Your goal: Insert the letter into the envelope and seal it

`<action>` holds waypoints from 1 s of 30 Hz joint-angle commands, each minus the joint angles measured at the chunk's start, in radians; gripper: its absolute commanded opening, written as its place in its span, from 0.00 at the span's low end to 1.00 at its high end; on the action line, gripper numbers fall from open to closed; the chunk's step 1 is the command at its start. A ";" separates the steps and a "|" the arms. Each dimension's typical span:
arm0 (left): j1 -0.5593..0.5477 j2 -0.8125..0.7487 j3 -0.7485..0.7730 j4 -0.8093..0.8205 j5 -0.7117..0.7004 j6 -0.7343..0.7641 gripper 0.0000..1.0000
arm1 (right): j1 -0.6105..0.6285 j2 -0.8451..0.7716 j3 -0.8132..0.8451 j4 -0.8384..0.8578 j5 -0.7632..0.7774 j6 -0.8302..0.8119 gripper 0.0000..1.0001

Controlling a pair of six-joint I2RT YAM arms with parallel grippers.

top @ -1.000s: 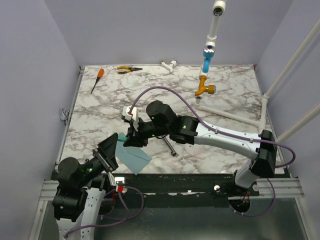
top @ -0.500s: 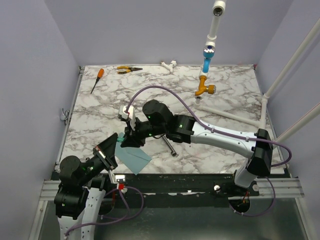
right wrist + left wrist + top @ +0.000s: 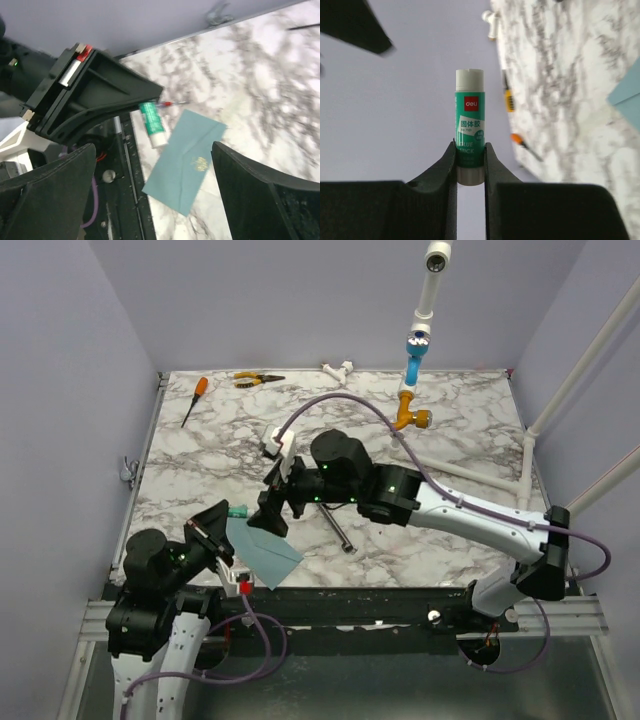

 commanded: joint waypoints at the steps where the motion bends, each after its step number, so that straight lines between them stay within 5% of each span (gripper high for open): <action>1: 0.001 0.140 0.071 -0.095 -0.059 -0.453 0.00 | -0.036 -0.104 0.025 -0.108 0.296 0.061 1.00; 7: 0.001 0.277 0.112 -0.025 0.143 -0.989 0.00 | -0.073 -0.145 0.010 -0.262 0.437 0.183 1.00; 14: 0.000 0.174 -0.090 0.502 0.408 -1.587 0.00 | -0.169 -0.228 -0.170 -0.353 0.492 0.309 1.00; 22: 0.003 0.033 -0.373 0.972 0.487 -1.960 0.00 | -0.257 -0.201 -0.373 -0.314 0.444 0.345 1.00; 30: 0.068 -0.120 -0.516 1.099 0.515 -2.060 0.00 | -0.282 -0.092 -0.457 -0.266 0.457 0.341 0.86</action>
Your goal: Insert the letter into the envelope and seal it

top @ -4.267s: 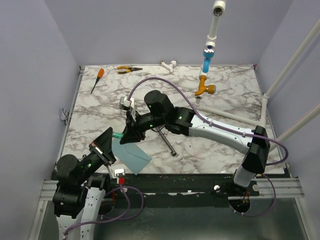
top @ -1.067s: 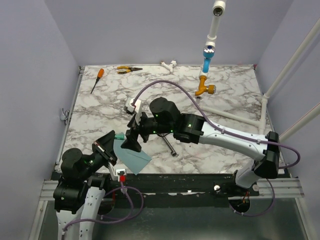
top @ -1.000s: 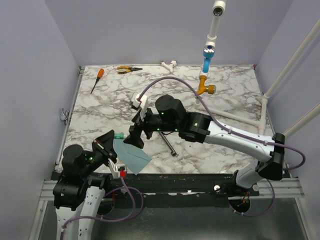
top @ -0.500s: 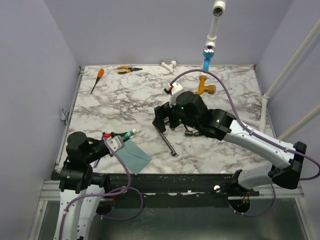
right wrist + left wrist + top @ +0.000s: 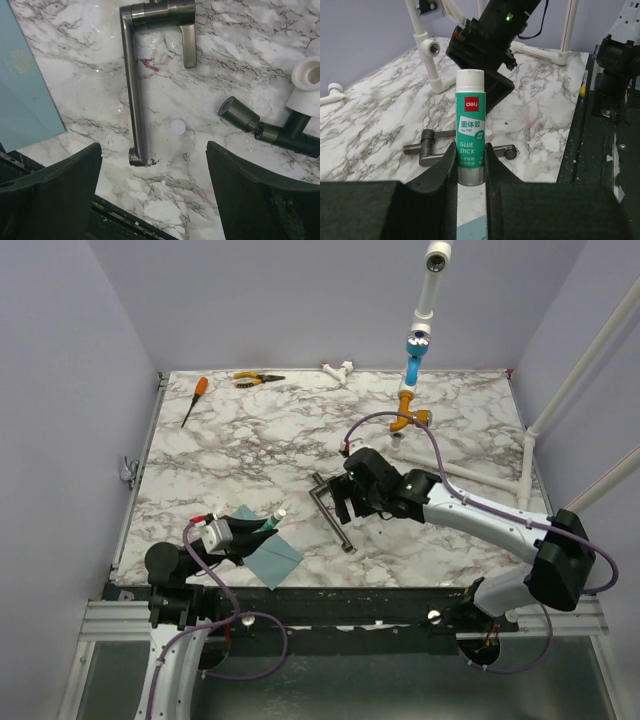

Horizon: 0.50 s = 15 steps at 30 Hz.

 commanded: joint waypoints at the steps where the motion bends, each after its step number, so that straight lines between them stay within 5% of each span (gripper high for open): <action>1: 0.055 -0.078 -0.031 0.149 0.066 -0.113 0.00 | -0.013 0.084 -0.034 0.031 0.008 0.015 0.82; 4: 0.081 -0.133 -0.041 0.151 0.059 -0.112 0.00 | -0.013 0.142 -0.034 0.019 -0.001 0.016 0.71; 15: 0.121 -0.189 -0.050 0.154 0.065 -0.113 0.00 | -0.018 0.185 -0.136 0.072 0.015 0.033 0.66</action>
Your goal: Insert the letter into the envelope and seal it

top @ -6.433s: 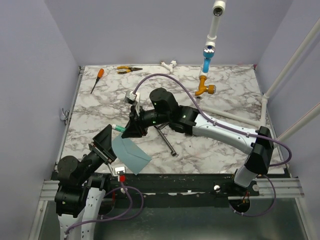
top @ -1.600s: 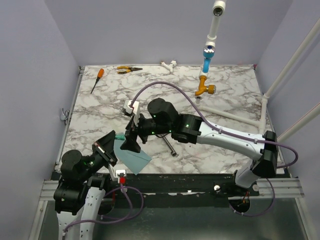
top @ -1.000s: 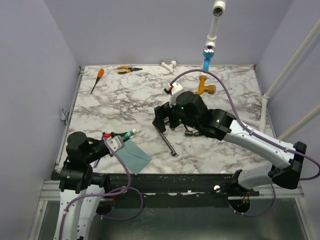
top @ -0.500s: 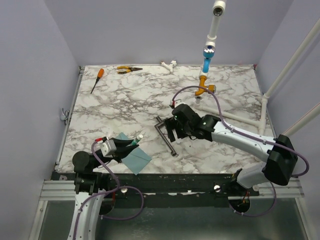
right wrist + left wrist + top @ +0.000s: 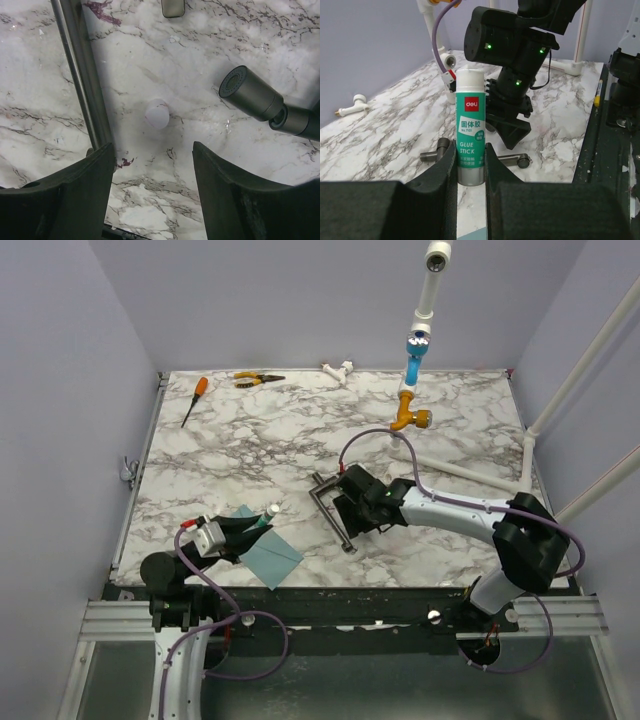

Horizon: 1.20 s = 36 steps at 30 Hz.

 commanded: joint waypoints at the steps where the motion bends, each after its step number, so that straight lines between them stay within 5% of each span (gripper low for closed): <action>1: 0.031 -0.118 -0.014 0.025 0.029 -0.016 0.00 | -0.009 0.025 -0.046 0.059 0.013 0.022 0.66; 13: 0.050 -0.117 -0.018 0.025 0.035 -0.015 0.00 | -0.028 0.090 -0.028 0.128 -0.003 -0.015 0.55; 24: 0.057 -0.111 -0.018 0.025 0.035 -0.016 0.00 | -0.028 0.097 -0.003 0.110 -0.010 -0.029 0.16; 36: 0.057 -0.101 -0.021 0.024 0.058 -0.010 0.00 | -0.028 -0.024 0.136 -0.054 -0.168 -0.229 0.00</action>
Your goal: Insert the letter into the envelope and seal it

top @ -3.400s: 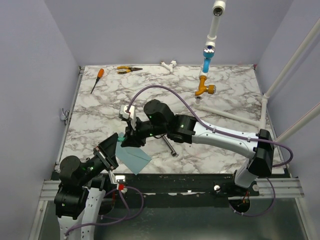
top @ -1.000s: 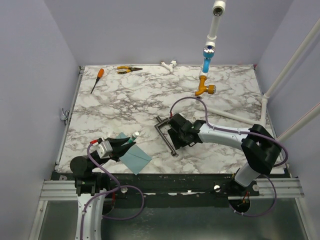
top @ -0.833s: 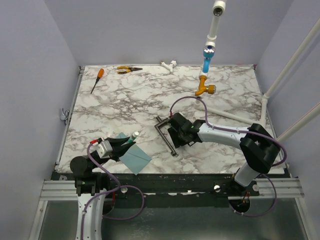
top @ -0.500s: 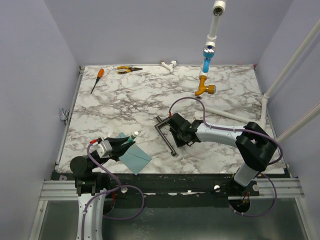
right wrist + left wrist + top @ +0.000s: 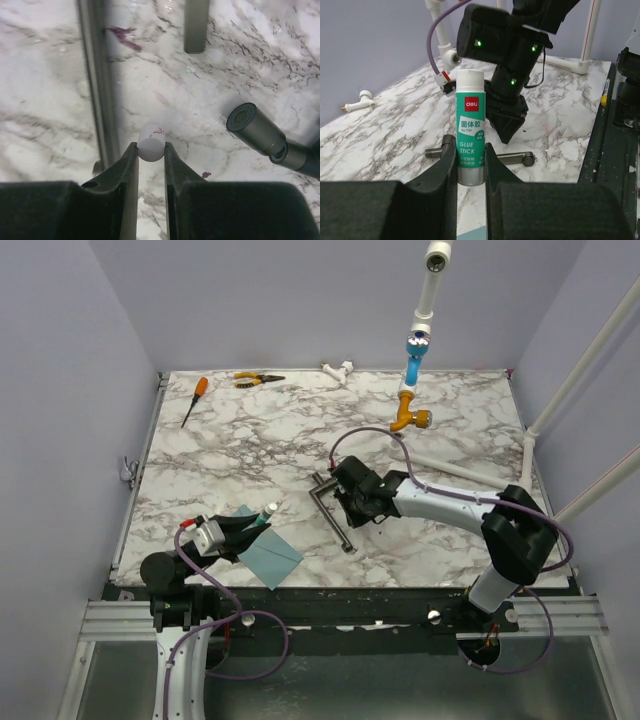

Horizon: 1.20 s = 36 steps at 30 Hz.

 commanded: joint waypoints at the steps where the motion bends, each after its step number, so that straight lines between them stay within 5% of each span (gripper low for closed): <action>1: 0.006 -0.101 -0.014 0.014 0.055 -0.005 0.00 | -0.007 -0.159 0.118 -0.124 -0.173 -0.174 0.00; 7: -0.008 -0.068 -0.017 0.011 0.102 0.001 0.00 | -0.004 -0.406 0.181 -0.131 -0.639 -0.386 0.01; 13: -0.073 -0.017 -0.014 0.000 0.122 0.007 0.00 | 0.011 -0.450 0.239 -0.095 -0.870 -0.492 0.01; 19: -0.128 0.044 -0.017 -0.008 0.124 0.013 0.00 | 0.035 -0.398 0.306 -0.079 -0.904 -0.518 0.01; 36: -0.161 0.043 -0.020 -0.008 0.113 0.018 0.00 | 0.205 -0.251 0.413 -0.036 -0.662 -0.519 0.01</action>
